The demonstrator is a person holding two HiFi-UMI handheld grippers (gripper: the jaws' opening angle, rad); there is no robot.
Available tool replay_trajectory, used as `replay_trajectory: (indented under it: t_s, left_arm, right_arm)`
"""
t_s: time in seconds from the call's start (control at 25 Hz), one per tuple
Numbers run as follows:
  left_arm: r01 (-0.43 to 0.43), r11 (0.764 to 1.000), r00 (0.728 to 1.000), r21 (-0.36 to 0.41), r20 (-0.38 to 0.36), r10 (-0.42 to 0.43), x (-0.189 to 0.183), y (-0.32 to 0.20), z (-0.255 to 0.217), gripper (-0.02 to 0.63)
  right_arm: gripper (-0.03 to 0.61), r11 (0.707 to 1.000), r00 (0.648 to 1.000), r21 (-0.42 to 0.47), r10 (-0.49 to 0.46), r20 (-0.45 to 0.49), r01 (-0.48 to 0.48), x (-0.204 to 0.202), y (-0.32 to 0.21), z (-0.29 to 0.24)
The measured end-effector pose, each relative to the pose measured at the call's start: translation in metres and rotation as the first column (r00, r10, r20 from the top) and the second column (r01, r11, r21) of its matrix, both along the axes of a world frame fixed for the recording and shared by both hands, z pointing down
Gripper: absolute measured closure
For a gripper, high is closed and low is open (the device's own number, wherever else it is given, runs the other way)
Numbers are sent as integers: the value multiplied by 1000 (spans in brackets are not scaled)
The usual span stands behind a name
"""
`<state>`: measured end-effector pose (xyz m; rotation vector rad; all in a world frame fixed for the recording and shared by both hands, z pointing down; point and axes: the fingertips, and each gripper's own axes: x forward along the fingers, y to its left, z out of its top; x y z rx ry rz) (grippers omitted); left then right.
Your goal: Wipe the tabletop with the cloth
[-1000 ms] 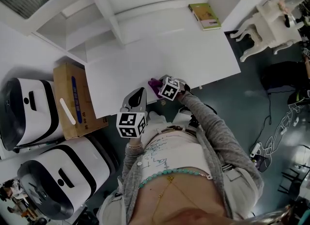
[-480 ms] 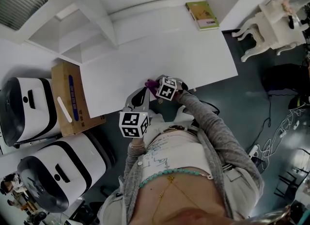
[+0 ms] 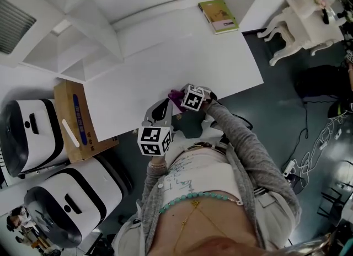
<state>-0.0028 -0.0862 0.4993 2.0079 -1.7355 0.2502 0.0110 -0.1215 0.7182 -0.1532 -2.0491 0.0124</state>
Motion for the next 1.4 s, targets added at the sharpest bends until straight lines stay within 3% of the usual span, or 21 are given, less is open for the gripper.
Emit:
replay_trajectory:
  t_s: [0.56, 1.08, 1.4]
  left_arm:
    - [-82, 997, 996, 13, 21, 82, 36, -32, -7, 614]
    - [-127, 992, 991, -7, 48, 128, 63, -46, -9, 614]
    - [-135, 991, 989, -14, 59, 136, 75, -56, -10, 614]
  right_arm:
    - [470, 994, 995, -40, 101, -26, -102, 61, -47, 2]
    - [468, 992, 994, -56, 112, -14, -113, 96, -71, 4]
    - [465, 977, 980, -79, 198, -21, -199, 135, -100, 8]
